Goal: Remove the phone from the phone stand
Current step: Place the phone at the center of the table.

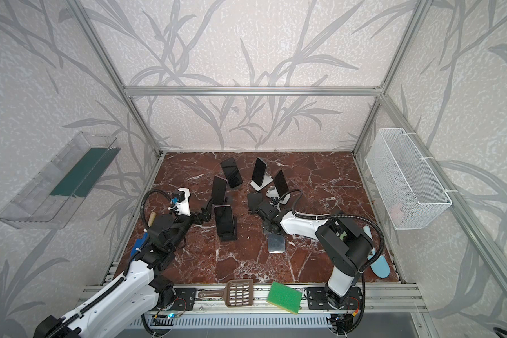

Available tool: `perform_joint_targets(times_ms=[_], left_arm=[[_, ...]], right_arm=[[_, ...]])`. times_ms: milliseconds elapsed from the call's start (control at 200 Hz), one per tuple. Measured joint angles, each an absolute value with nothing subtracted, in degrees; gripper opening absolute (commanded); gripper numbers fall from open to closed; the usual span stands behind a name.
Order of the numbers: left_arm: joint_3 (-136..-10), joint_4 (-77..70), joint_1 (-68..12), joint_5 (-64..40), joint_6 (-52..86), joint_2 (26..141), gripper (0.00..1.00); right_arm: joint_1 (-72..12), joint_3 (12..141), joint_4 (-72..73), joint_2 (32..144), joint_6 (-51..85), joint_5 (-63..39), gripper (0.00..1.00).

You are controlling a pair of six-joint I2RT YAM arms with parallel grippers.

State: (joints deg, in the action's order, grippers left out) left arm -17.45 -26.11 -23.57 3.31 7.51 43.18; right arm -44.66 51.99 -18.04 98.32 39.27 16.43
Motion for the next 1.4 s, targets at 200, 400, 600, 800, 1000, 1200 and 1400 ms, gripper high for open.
perform_joint_targets(times_ms=[200, 400, 600, 800, 1000, 1200, 1400], left_arm=[[-17.3, -26.1, -23.6, 3.4, 7.5, 42.8, 0.96], [-17.1, -26.1, -23.6, 3.6, 7.5, 42.0, 0.96], [-17.1, -26.1, -23.6, 4.0, 7.5, 41.9, 0.96], [-17.1, -26.1, -23.6, 4.2, 7.5, 41.9, 0.96], [-17.1, -26.1, -23.6, 4.2, 7.5, 41.9, 0.96], [-16.9, -26.2, -23.6, 4.2, 7.5, 41.9, 0.96], [-16.7, -26.2, -23.6, 4.2, 7.5, 41.9, 0.96]], right_arm=[[-44.7, 52.0, -18.2, 98.3, 39.1, 16.4, 0.76], [-44.7, 52.0, -18.2, 98.3, 39.1, 16.5, 0.76], [-44.7, 52.0, -18.3, 98.3, 39.1, 16.5, 0.76], [-44.7, 52.6, -19.0, 98.6, 39.1, 16.5, 0.76], [-44.7, 52.7, -19.4, 98.7, 39.1, 16.6, 0.77], [-44.7, 52.7, -19.6, 98.7, 39.2, 16.8, 0.77], [-44.7, 52.9, -20.7, 98.7, 39.4, 17.1, 0.77]])
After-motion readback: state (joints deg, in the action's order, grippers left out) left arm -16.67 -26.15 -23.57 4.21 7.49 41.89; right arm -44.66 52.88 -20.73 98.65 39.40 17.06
